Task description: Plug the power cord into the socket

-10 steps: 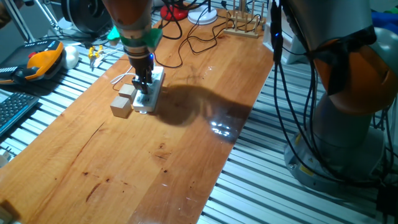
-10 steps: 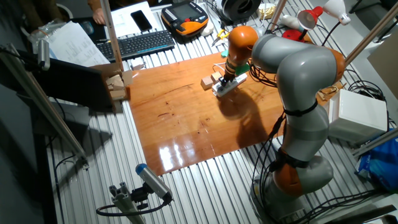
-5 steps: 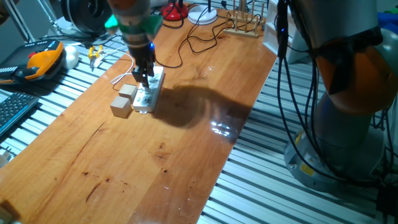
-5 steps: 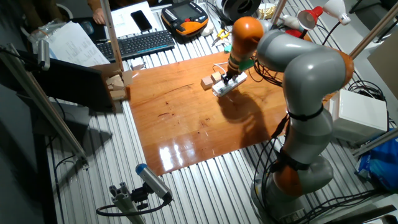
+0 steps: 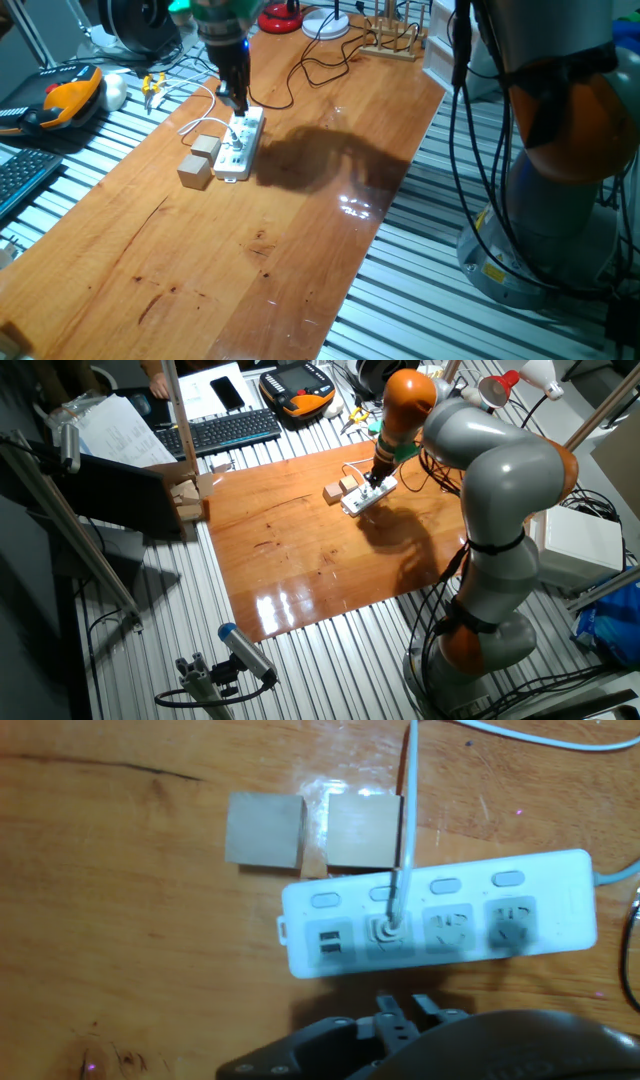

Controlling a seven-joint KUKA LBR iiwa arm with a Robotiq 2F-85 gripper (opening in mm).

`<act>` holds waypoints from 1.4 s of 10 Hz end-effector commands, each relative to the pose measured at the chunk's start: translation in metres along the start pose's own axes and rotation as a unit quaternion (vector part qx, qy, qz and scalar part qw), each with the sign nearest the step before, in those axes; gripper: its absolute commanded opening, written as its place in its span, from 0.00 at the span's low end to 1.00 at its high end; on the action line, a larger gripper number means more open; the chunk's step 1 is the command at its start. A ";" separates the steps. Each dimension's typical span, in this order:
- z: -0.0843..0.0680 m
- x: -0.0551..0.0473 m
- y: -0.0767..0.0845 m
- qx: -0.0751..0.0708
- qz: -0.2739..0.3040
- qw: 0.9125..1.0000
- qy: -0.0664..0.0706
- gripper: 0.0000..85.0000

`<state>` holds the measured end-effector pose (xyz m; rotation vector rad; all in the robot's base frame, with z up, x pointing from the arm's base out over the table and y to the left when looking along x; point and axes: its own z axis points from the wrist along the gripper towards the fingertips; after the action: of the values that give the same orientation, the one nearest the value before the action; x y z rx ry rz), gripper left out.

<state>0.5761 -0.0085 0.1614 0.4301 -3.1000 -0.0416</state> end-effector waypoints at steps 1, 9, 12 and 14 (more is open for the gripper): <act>-0.001 0.001 -0.001 0.002 -0.001 1.000 -0.003 0.00; 0.000 0.002 -0.004 0.012 -0.010 1.000 -0.013 0.00; 0.001 0.002 -0.004 0.011 -0.008 1.000 -0.009 0.00; 0.001 0.002 -0.005 0.016 -0.008 1.000 -0.009 0.00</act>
<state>0.5758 -0.0134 0.1604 0.4586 -3.1185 0.0047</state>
